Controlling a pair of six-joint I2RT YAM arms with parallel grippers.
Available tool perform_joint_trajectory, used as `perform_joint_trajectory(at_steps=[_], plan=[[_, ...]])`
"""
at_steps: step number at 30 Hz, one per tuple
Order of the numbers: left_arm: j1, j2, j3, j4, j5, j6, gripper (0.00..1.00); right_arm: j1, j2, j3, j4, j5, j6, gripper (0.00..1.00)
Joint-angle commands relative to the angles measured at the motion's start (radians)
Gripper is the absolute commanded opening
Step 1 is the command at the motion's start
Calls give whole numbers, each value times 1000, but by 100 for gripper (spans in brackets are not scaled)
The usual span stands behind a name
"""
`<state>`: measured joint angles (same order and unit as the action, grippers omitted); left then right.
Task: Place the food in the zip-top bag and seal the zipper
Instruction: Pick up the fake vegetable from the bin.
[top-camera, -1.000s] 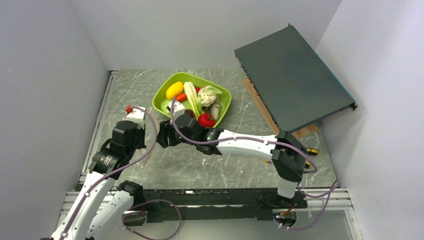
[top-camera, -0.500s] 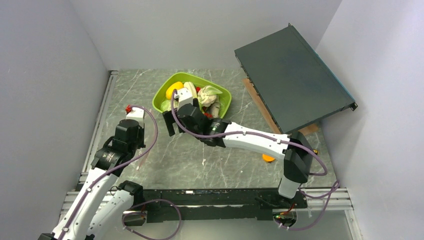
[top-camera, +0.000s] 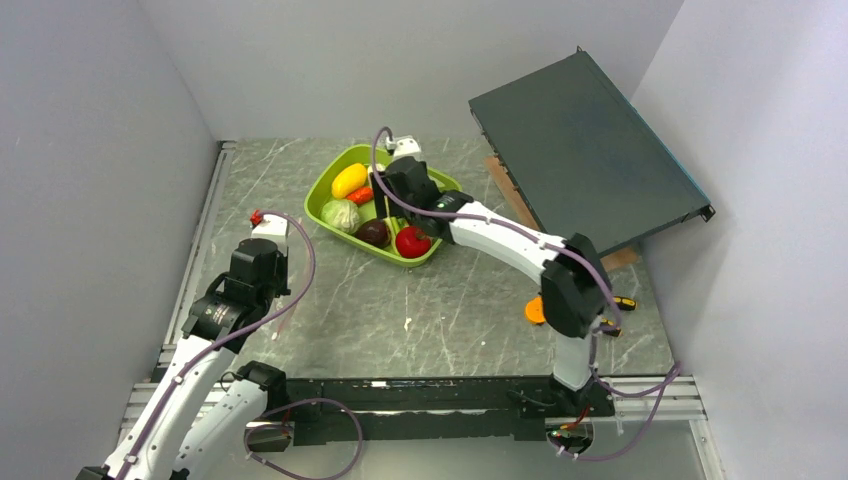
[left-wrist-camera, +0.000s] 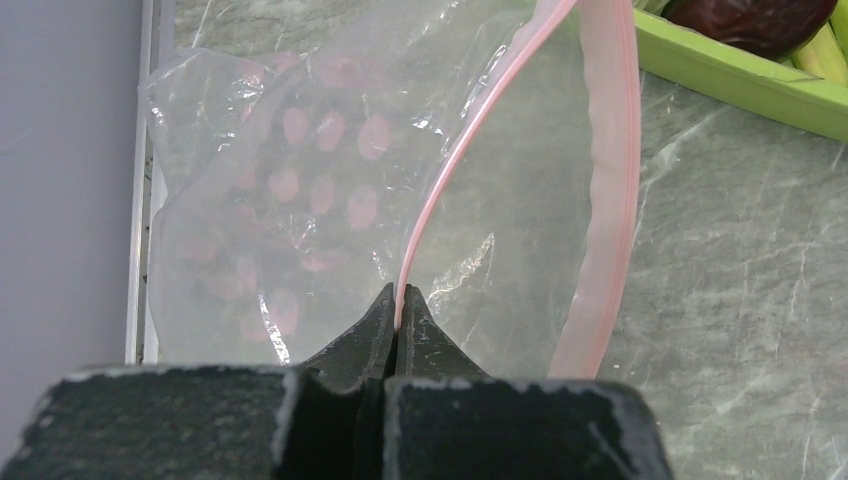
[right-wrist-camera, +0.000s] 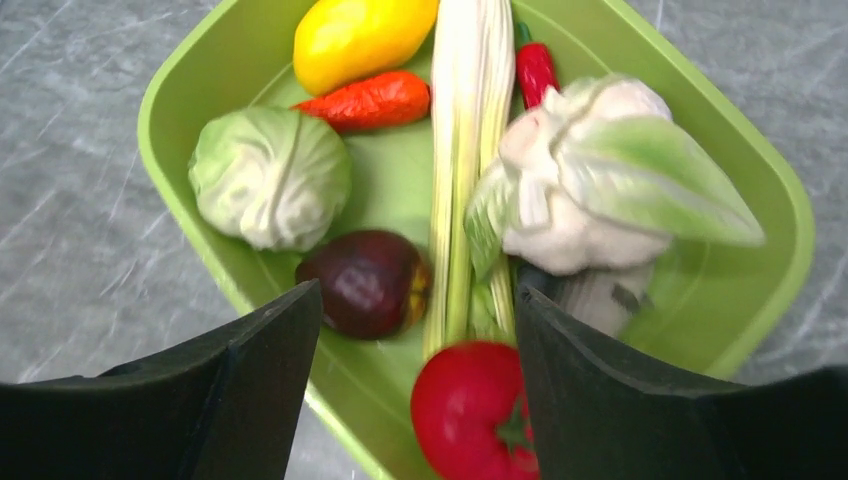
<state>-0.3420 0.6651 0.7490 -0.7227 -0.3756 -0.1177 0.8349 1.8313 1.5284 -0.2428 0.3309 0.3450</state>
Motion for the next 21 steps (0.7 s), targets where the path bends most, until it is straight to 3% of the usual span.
perform_joint_trajectory(at_steps=[1,7,13,21], plan=[[-4,-2,32,16,-34,-14,0,14,157,170,-11,17,-57,68],[-2,18,36,20,-35,-7,0,11,378,450,-97,142,-122,50],[-3,20,33,27,-32,-4,0,-10,528,586,-131,177,-167,49],[-3,18,31,32,-23,0,0,-30,637,609,-133,157,-186,50]])
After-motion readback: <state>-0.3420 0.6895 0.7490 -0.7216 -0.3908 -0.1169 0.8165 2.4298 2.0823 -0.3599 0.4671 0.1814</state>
